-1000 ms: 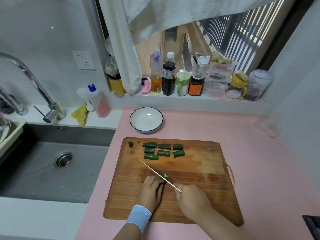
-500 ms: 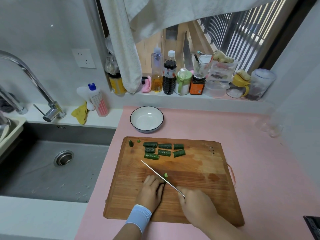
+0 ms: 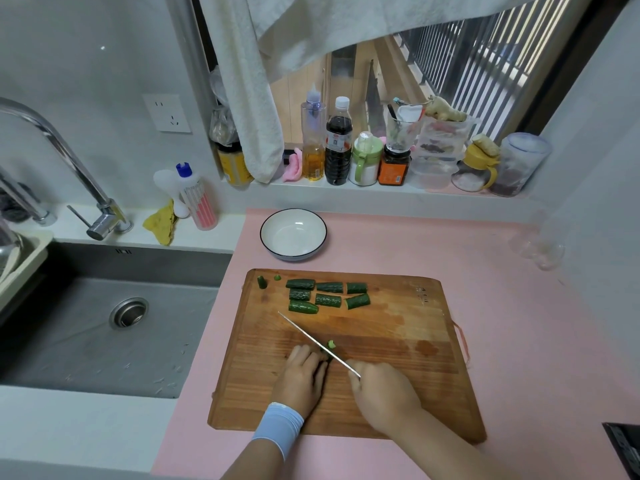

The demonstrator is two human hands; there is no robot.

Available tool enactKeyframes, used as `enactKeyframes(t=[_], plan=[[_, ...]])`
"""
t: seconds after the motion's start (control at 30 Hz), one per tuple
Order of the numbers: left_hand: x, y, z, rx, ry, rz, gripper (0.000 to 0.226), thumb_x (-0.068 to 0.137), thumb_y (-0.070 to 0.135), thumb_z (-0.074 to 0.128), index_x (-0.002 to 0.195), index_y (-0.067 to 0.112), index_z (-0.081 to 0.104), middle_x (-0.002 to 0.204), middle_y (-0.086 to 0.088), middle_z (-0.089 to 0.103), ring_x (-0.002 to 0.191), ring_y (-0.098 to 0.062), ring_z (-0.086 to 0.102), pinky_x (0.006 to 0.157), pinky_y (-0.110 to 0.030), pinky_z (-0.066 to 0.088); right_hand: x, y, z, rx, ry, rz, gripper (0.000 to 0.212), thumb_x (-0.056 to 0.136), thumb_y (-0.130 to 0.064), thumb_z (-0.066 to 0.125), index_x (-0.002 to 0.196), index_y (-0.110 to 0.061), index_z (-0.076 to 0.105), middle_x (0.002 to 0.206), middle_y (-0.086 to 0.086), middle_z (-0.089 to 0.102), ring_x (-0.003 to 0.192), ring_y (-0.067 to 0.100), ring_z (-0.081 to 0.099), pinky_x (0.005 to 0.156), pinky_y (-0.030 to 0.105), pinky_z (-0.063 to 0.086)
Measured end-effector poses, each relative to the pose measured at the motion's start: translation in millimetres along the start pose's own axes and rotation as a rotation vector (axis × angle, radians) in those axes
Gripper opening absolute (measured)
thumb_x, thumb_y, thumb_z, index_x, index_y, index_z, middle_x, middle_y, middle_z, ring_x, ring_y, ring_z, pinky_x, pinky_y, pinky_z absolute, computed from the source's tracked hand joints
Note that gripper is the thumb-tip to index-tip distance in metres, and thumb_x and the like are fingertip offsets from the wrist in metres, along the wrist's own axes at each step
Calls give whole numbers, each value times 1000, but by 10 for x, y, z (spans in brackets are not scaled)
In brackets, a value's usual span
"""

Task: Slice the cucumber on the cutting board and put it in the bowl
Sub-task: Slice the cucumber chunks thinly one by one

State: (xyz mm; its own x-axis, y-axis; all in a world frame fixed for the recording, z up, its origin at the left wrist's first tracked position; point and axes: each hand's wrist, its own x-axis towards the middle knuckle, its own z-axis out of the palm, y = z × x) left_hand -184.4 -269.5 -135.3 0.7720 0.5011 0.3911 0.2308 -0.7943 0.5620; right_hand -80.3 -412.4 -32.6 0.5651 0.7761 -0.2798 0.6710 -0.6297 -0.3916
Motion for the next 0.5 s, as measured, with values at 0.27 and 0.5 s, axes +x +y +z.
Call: enactKeyframes(t=[0.27, 0.5], plan=[[-14, -27, 24, -5, -14, -34, 13, 90, 18, 59, 95, 11, 70, 94, -2, 63, 87, -22, 56, 82, -32, 49, -181, 53, 7, -2, 36, -15, 34, 102, -41, 36, 130, -39, 54, 98, 0, 73, 94, 27, 67, 77, 36, 51], [-15, -39, 24, -2, -3, -35, 7, 87, 13, 65, 93, 13, 70, 90, 0, 60, 85, -20, 54, 80, -30, 48, -182, 54, -13, 9, 18, -5, 24, 102, -37, 37, 114, -34, 58, 90, 0, 71, 86, 25, 65, 70, 35, 48]])
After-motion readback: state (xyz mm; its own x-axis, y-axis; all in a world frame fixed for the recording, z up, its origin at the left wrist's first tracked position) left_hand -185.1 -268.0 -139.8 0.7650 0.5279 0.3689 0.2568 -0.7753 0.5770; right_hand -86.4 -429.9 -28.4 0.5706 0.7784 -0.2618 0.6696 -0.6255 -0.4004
